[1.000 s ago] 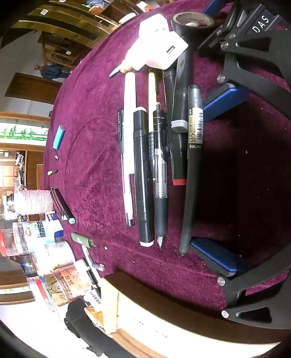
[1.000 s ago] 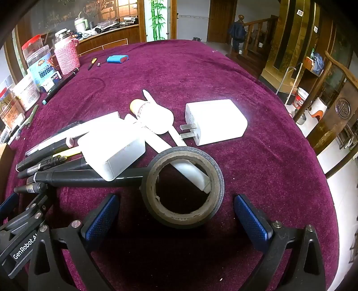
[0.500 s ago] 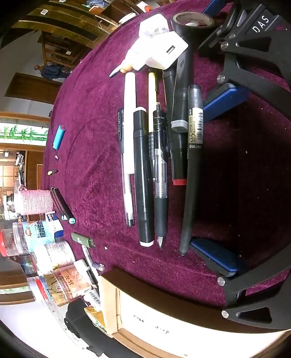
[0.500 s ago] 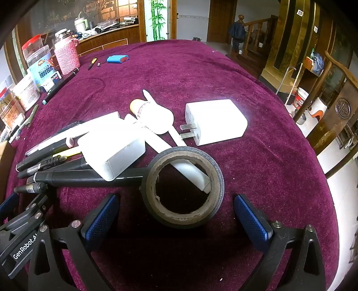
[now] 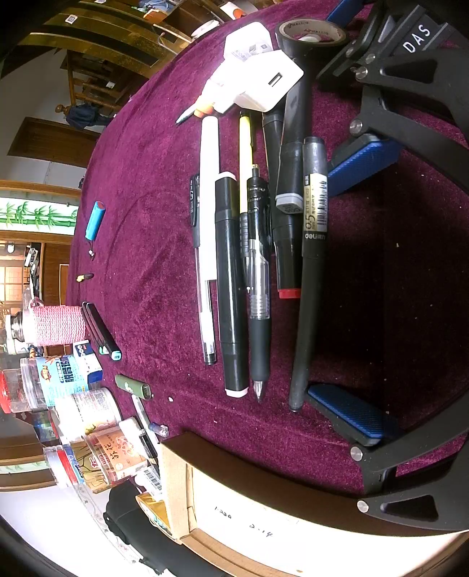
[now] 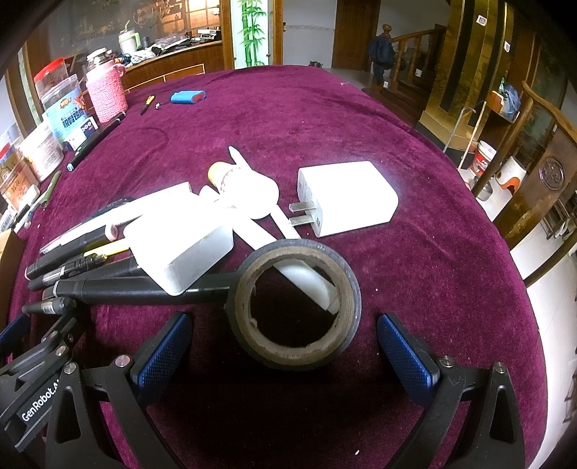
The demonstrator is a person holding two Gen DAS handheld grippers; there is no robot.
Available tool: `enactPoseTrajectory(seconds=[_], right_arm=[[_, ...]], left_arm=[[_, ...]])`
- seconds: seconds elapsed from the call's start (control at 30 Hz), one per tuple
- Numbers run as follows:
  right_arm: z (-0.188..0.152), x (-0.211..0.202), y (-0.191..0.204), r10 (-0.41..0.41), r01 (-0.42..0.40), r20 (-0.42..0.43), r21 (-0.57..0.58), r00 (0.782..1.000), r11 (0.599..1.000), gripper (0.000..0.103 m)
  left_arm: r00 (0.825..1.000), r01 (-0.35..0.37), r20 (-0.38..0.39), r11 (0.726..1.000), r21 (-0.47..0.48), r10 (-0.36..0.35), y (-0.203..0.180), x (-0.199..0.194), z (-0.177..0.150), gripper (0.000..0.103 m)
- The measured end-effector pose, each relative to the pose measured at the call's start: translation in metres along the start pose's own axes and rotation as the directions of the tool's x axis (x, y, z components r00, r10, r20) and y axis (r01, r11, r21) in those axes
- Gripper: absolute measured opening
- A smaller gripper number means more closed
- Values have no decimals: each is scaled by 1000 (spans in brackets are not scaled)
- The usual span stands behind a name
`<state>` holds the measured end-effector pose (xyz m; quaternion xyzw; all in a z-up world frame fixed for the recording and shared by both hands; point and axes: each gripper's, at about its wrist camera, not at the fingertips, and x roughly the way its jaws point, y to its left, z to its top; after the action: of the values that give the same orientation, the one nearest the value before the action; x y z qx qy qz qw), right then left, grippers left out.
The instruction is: Organize rigid objects
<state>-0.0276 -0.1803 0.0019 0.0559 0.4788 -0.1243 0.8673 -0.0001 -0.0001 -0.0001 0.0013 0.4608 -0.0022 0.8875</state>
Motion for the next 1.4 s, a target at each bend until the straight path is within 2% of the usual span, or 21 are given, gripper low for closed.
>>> enactPoseTrajectory(seconds=[0.07,0.17,0.27,0.37,0.5,0.57,0.67,0.7,0.73,0.77,0.8,0.87,0.9,0.93,0.97,1.07,1.1,1.13,1.2,1.3,1.4], right_arm=[[1,-1,-1,16,-16,3,-27,1000,1000,102],[7,2,-6,88,-89,-21,-49,996,995,102],[11,2,-12,132,-136,-75,-53,988,989,102],[12,6,3,56,-71,-110,-138,992,988,102],[12,7,3,51,-63,-115,-107,992,992,102],[12,5,0,34,-44,-118,-83,992,996,102],[9,-26,-16,19,-20,-18,-21,1000,1000,102],[8,-42,-21,31,-31,45,-8,998,999,102],[5,-69,-29,40,-43,166,15,985,999,102],[3,-89,-35,35,-46,265,37,964,998,102],[-1,-107,-40,18,-43,372,60,928,997,102],[-6,-122,-46,15,-63,506,77,862,995,102],[4,-116,-43,18,-60,489,68,872,996,102],[12,-103,-44,10,-45,433,71,901,996,102],[16,-92,-48,22,-64,401,91,916,994,102],[14,-62,-61,33,-111,407,170,913,979,102],[15,-53,-62,25,-108,398,187,917,976,102],[17,-45,-65,38,-118,354,206,935,971,102],[20,-44,-75,78,-165,358,221,930,961,102],[17,-39,-72,84,-161,332,211,940,964,102],[15,-37,-66,101,-166,322,181,941,969,102]], left_arm=[[999,31,-26,999,30,-30,2,0,1,103],[988,114,-121,988,106,-101,9,-2,3,102],[984,134,-140,978,162,-112,12,-13,-13,103],[987,125,-122,978,166,-105,9,-18,-21,103],[992,86,-103,979,185,-67,2,-23,-24,103],[990,107,-111,977,182,-87,6,-23,-24,103],[979,191,-90,974,121,-181,28,-35,-26,103],[978,206,-66,972,115,-199,33,-41,-24,103],[975,223,-34,968,118,-220,38,-49,-23,103],[974,225,3,966,127,-228,44,-58,-21,103],[973,222,27,966,133,-228,47,-64,-19,103],[972,223,46,966,130,-231,51,-68,-12,103],[973,221,42,969,113,-227,54,-66,-6,103],[973,224,33,969,99,-229,56,-63,-2,103],[972,232,19,969,81,-234,57,-60,3,103],[978,210,-7,975,71,-211,52,-47,17,103],[981,195,-8,977,82,-195,48,-45,19,103],[983,181,-11,978,99,-181,44,-39,23,103],[988,156,-34,979,131,-153,36,-22,27,103],[982,171,-109,976,133,-157,28,5,27,103],[976,195,-127,970,144,-177,19,5,19,102]])
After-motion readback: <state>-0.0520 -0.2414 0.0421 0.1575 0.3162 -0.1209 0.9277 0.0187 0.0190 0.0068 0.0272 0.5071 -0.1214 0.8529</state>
